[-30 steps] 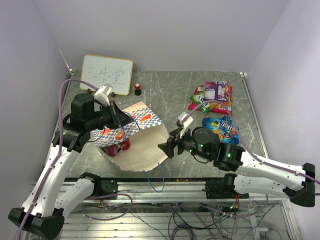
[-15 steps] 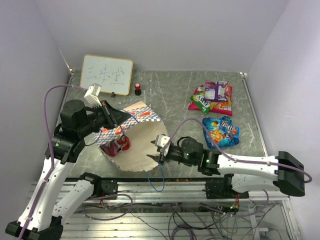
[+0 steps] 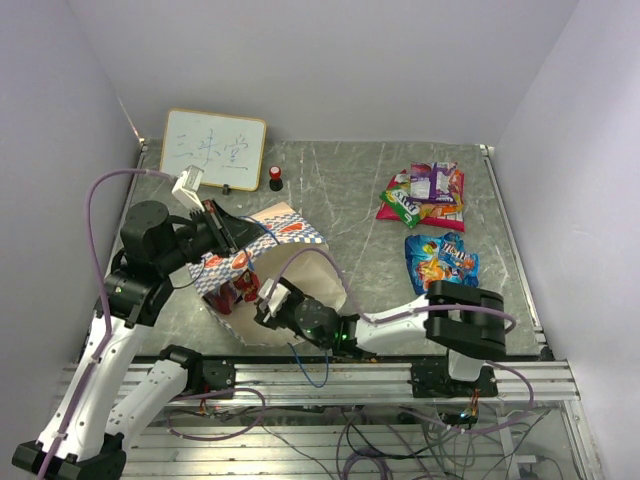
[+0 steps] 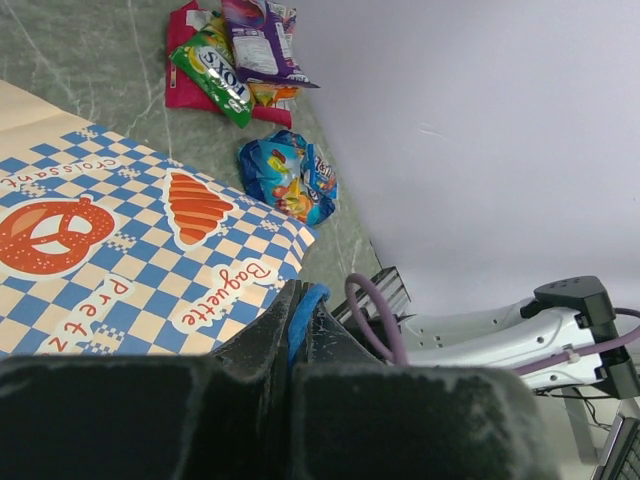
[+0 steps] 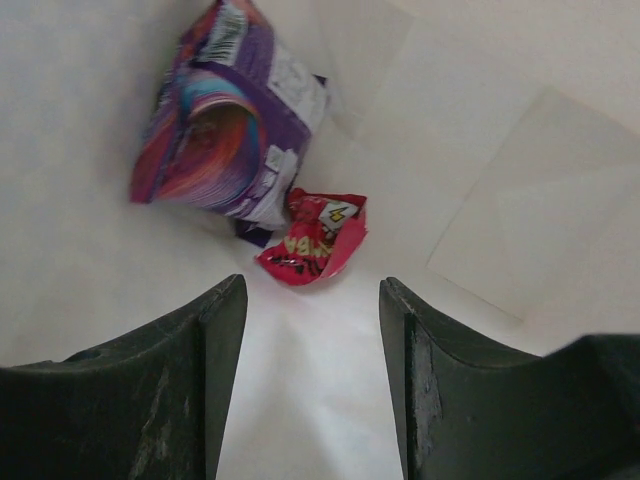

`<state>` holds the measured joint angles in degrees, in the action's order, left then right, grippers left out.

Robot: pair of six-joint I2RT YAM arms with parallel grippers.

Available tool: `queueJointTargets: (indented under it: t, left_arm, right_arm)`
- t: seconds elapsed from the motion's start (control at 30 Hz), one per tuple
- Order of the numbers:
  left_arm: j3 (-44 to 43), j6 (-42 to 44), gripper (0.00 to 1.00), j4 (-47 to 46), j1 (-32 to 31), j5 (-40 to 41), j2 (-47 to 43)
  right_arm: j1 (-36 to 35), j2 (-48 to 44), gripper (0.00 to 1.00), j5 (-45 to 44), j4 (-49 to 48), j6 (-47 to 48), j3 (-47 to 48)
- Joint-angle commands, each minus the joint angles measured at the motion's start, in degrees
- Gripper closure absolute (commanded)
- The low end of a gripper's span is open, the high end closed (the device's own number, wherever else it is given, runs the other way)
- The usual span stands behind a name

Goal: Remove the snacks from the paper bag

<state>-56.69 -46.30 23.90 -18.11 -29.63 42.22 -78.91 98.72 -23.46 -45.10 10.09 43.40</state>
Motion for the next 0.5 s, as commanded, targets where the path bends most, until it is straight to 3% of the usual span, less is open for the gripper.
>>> queueJointTargets:
  t: [0.0,0.47]
  left_arm:
    - [-2.5,1.5,0.93,-3.5,-0.3,-2.2,0.7]
    - [-3.2,3.8,0.93,-4.1,-0.3,-4.2,1.1]
  right_arm:
    - [-0.5,4.8,0.45,-12.0,-13.5,-1.9,1.7]
    - [1.9,17.5,0.37,-11.3,-12.0,-4.5,9.7]
